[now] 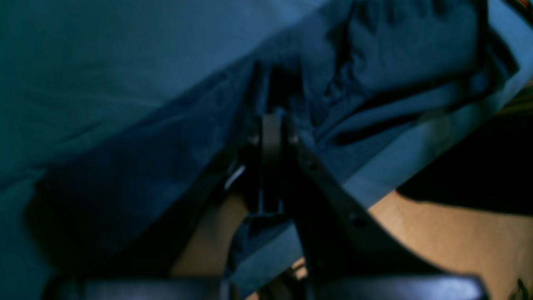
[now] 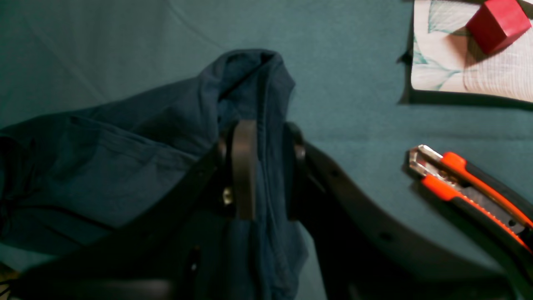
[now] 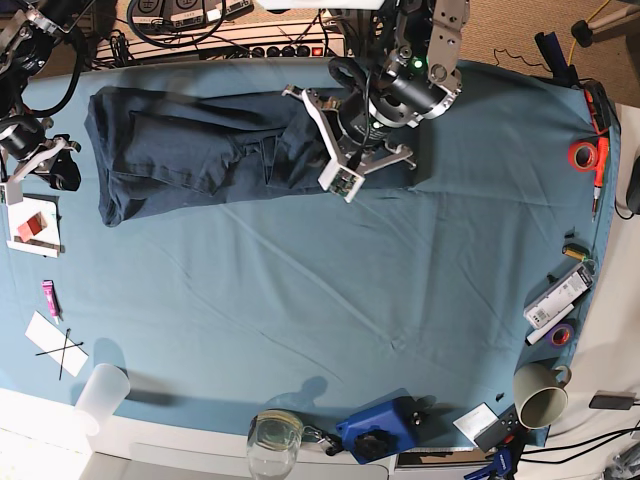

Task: Fold the T-shirt properly
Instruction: 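Fold the strip's end with the left gripper toward the right gripper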

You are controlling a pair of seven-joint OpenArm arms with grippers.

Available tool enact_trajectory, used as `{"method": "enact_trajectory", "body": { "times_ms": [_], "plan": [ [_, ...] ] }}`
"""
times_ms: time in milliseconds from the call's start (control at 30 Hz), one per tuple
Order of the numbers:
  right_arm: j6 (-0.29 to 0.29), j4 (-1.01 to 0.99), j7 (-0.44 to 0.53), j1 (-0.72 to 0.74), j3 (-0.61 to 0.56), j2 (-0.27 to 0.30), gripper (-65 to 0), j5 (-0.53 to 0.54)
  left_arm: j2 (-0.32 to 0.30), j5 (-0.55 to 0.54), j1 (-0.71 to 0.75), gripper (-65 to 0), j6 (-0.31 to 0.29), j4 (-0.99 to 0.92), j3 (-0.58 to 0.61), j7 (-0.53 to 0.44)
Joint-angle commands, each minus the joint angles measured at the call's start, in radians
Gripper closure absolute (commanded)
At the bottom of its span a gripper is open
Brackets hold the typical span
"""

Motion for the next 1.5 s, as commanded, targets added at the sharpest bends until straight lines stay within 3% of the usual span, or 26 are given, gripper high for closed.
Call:
{"method": "enact_trajectory", "body": {
  "times_ms": [0, 100, 200, 267, 400, 533, 700, 867, 933, 1067, 1300, 1467],
  "plan": [
    [0.001, 0.013, 0.030, 0.006, 0.007, 0.028, -12.1, 0.017, 0.008, 0.019, -0.003, 0.0, -0.001, -0.008, 0.005, -0.016],
    [0.001, 0.013, 0.037, 0.006, 0.007, 0.028, -12.1, 0.017, 0.008, 0.116, -0.003, 0.0, 0.000, -0.078, 0.005, -0.037],
    [0.001, 0.013, 0.045, 0.006, 0.007, 0.028, -12.1, 0.017, 0.008, 0.131, -0.003, 0.0, -0.001, -0.128, 0.005, -0.015],
    [0.001, 0.013, 0.047, 0.006, 0.007, 0.028, -12.1, 0.017, 0.008, 0.062, -0.002, 0.0, -0.019, -0.145, 0.005, 0.035],
    [0.001, 0.013, 0.056, 0.006, 0.007, 0.028, -12.1, 0.017, 0.008, -0.092, 0.005, 0.0, -0.114, -0.158, 0.026, 0.072],
    [0.001, 0.013, 0.089, 0.006, 0.007, 0.028, -12.1, 0.018, 0.008, -0.098, -0.003, 0.0, -0.105, -0.153, 0.074, 0.073],
    [0.001, 0.014, 0.099, 0.006, 0.011, 0.035, -12.1, 0.019, 0.008, -0.081, -0.025, 0.0, -0.032, -0.074, 0.076, 0.121],
    [0.001, 0.014, 0.098, 0.006, 0.010, 0.050, -12.1, 0.020, 0.008, -0.004, -0.019, 0.0, -0.030, 0.042, 0.076, 0.137],
    [0.001, 0.014, 0.092, 0.006, 0.010, 0.050, -15.9, 0.019, 0.006, 0.018, -0.008, 0.0, -0.030, 0.062, 0.076, 0.138],
    [0.001, 0.014, 0.058, 0.005, 0.010, 0.050, -35.0, 0.009, 0.005, 0.040, 0.019, 0.0, -0.031, 0.069, 0.076, 0.140],
    [0.001, 0.006, 0.017, 0.004, 0.008, 0.042, -35.7, -0.002, 0.006, 0.041, 0.038, 0.0, -0.031, 0.069, 0.076, 0.143],
    [0.001, -0.143, -0.055, 0.031, 0.008, 0.059, -35.7, 0.007, 0.006, 0.030, 0.039, 0.0, -0.031, 0.069, 0.076, 0.140]
  ]
}}
